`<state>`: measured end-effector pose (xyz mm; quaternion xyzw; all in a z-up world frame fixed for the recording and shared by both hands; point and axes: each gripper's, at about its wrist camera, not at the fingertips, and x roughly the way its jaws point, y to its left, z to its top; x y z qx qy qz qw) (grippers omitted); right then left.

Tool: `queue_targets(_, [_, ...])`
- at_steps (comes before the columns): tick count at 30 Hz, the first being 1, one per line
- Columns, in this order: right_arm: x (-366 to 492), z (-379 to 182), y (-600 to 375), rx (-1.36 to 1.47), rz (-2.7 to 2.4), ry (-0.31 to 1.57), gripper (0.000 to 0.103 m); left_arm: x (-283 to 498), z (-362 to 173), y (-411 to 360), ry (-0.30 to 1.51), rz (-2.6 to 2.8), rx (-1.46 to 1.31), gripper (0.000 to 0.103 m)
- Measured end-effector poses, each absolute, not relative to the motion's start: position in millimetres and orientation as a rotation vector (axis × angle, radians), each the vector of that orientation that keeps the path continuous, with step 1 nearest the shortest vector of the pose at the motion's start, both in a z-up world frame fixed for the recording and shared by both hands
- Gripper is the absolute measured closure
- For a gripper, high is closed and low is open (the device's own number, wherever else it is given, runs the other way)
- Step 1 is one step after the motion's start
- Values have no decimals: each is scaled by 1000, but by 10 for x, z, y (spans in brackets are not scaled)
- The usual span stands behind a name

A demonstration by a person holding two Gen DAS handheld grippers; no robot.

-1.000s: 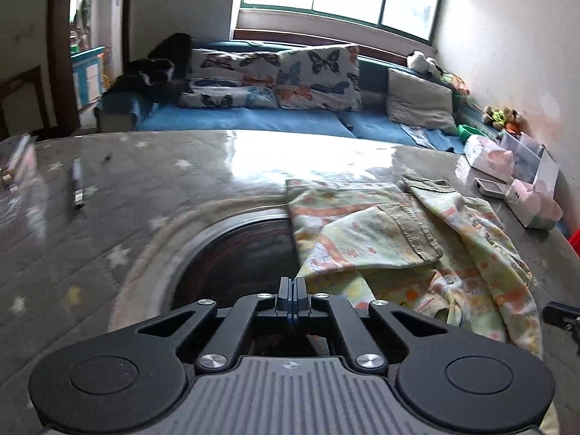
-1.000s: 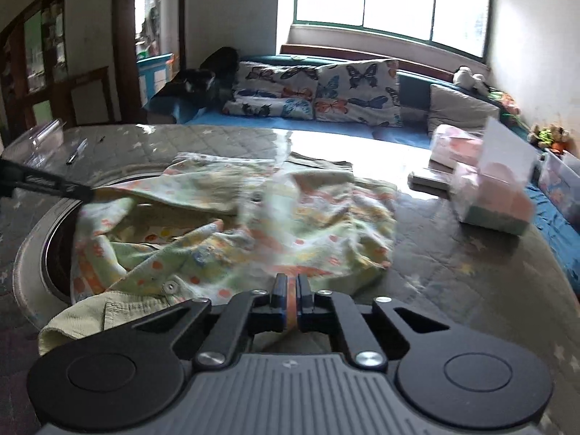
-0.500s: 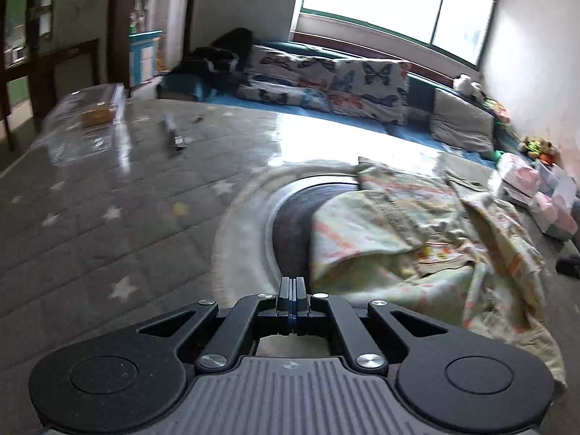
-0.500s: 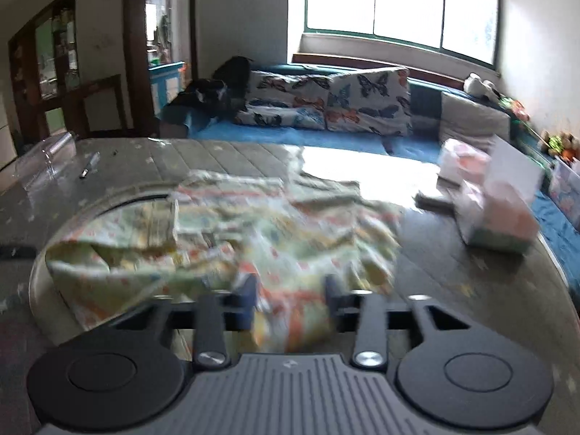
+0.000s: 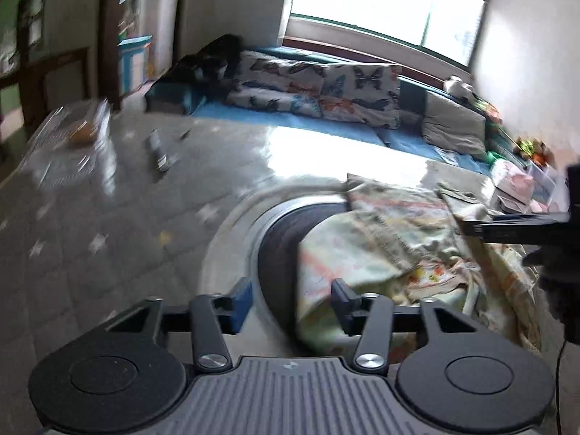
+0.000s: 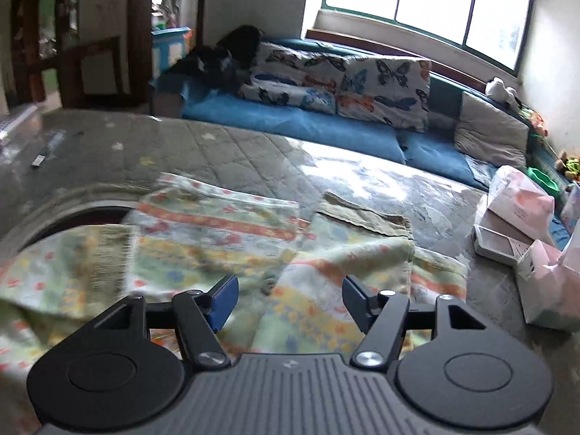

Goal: Fold clothes

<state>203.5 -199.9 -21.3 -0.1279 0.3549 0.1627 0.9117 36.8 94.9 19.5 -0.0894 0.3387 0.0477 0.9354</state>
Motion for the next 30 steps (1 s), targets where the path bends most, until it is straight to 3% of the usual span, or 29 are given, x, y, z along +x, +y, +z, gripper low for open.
queue_targets(2, [2124, -279, -2012, -265, 311, 752, 44, 508, 193, 826, 690, 58, -131, 46])
queue_targets(4, [2180, -311, -2071, -261, 288, 764, 57, 658, 176, 691, 691, 13, -74, 45])
queue_targets(6, [2197, -319, -2153, -245, 272, 771, 79, 784, 134, 549, 696, -25, -20, 45])
queue_targets(11, [2104, -255, -2482, -179, 219, 744, 99, 1060, -27, 222, 713, -103, 117, 45])
queue_targets(25, [1029, -22, -3862, 68, 12, 633, 99, 1191, -278, 231, 767, -76, 149, 45])
queue_targets(30, [669, -234, -4298, 155, -87, 700, 88, 1163, -295, 234, 763, -67, 161, 46])
